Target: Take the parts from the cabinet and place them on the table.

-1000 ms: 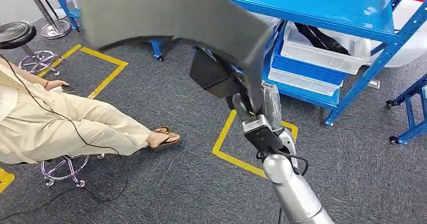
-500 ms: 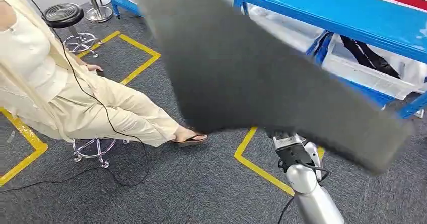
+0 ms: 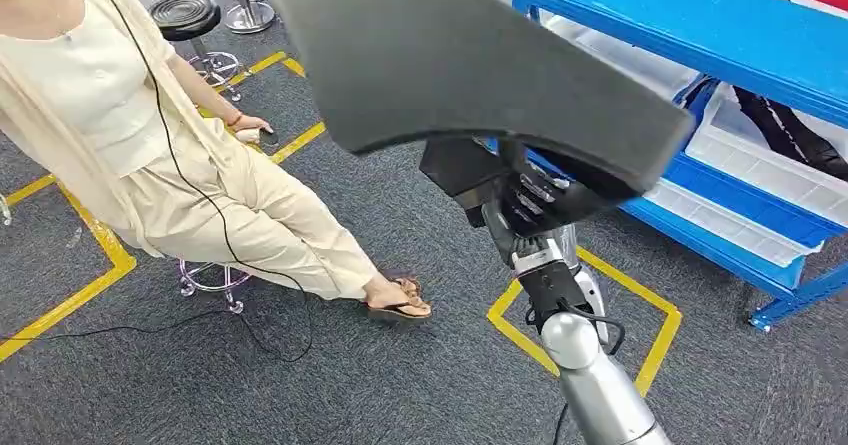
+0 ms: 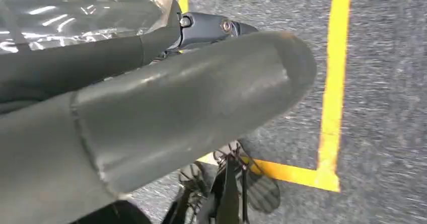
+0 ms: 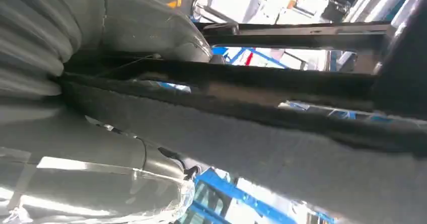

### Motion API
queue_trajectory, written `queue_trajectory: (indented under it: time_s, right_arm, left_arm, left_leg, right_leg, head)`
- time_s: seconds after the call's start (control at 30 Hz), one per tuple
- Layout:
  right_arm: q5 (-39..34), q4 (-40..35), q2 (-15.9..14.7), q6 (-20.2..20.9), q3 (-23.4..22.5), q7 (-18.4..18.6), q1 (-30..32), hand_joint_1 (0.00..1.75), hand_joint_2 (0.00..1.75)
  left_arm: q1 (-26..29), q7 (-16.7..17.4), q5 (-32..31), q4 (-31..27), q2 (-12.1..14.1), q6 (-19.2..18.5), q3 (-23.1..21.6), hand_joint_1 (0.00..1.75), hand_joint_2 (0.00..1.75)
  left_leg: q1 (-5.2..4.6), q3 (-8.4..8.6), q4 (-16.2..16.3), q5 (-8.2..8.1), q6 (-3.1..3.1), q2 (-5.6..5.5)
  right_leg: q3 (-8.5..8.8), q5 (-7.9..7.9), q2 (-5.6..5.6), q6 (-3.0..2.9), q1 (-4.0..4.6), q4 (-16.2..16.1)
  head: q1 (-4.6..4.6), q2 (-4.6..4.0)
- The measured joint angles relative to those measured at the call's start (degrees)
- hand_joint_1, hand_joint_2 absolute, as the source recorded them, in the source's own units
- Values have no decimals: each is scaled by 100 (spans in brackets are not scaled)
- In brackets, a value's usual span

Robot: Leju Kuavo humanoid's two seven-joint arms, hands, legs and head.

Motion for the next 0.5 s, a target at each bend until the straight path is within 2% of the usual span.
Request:
queue_trajectory:
  time_s: [0.03, 0.07, 0.1, 0.17, 0.2, 0.23, 0.27, 0.3, 0.33, 0.37, 0.4, 0.47, 0.5]
  right_arm:
    - [2, 0, 2, -2, 0, 11, 4, 175, 175]
    - [18, -2, 2, -2, 2, 33, 5, 175, 175]
    - [59, -15, 4, -9, 0, 66, 20, 175, 175]
    - [122, -81, -9, -15, -11, 140, 63, 175, 175]
    - [136, -107, -46, -15, -39, 168, 77, 175, 175]
    - [140, -138, -68, -15, -57, 184, 99, 175, 175]
    - [140, -149, -102, -15, -79, 186, 122, 175, 175]
    - [138, -149, -129, -15, -87, 192, 156, 175, 175]
    - [138, -151, -146, -15, -96, 194, 184, 175, 175]
    - [138, -151, -162, -15, -101, 199, 209, 175, 175]
    - [159, -151, -179, -22, -109, 199, 227, 175, 175]
    - [146, -184, -252, -46, -131, 146, 285, 175, 175]
    - [43, -186, -300, -46, -131, 54, 298, 175, 175]
  left_arm:
    - [-8, -13, -4, -2, 2, -13, -4, 0, 0]
    - [-8, -68, -9, -2, 4, -59, -9, 0, 0]
    - [-1, -139, -17, -2, 7, -135, -17, 0, 0]
    - [2, -269, -68, -2, 7, -249, -37, 0, 0]
    - [6, -293, -77, -2, 4, -284, -57, 0, 0]
    - [-9, -313, -79, -2, 11, -293, -76, 0, 0]
    - [-19, -319, -81, -4, 26, -297, -85, 0, 0]
    - [-19, -323, -81, -4, 33, -302, -101, 0, 0]
    - [-18, -326, -81, -4, 37, -302, -111, 0, 0]
    - [-17, -334, -81, -4, 37, -310, -120, 0, 0]
    - [-9, -380, -81, -4, 37, -369, -127, 0, 0]
    - [-5, -457, -72, -4, 37, -448, -129, 0, 0]
    - [-4, -435, -63, -4, 37, -404, -131, 0, 0]
  left_leg:
    - [-52, 48, -98, -58, 26, 66]
    - [-55, 24, -96, -57, 74, -36]
    - [-72, 16, -94, -61, 92, -59]
    - [-113, 21, -144, -36, 183, -185]
    - [-74, 61, -188, -1, 235, -216]
    - [-86, 66, -201, 12, 303, -276]
    - [-86, 58, -201, 12, 331, -332]
    - [-87, 54, -201, 11, 332, -404]
    - [-89, 50, -199, 11, 332, -465]
    - [-92, 50, -197, 11, 332, -537]
    - [-92, 53, -193, 11, 331, -605]
    - [-86, 63, -178, 10, 319, -749]
    - [-84, 59, -156, 1, 299, -809]
  right_leg:
    - [-4, -34, -25, 51, 74, 20]
    - [3, -35, -60, 73, 71, 9]
    - [3, -38, -93, 92, 79, 2]
    - [51, -66, -205, 183, 110, -10]
    - [-17, -131, -47, 207, 53, 79]
    - [-148, -310, 231, 169, 35, 402]
    - [-378, -521, 330, 134, 16, 871]
    - [-645, -710, 374, 118, 10, 1380]
    - [-844, -810, 387, 134, 12, 1743]
    - [-955, -806, 400, 181, 13, 1908]
    - [-900, -689, 400, 242, 5, 1744]
    - [-469, -252, 441, 374, -40, 805]
    - [-231, -66, 574, 419, -87, 307]
  head:
    - [-4, 0]
    - [53, 0]
    - [46, 0]
    - [46, 0]
    - [46, 0]
    - [44, 0]
    - [55, 0]
    - [55, 0]
    - [57, 0]
    - [55, 0]
    - [55, 0]
    - [55, 0]
    - [57, 0]
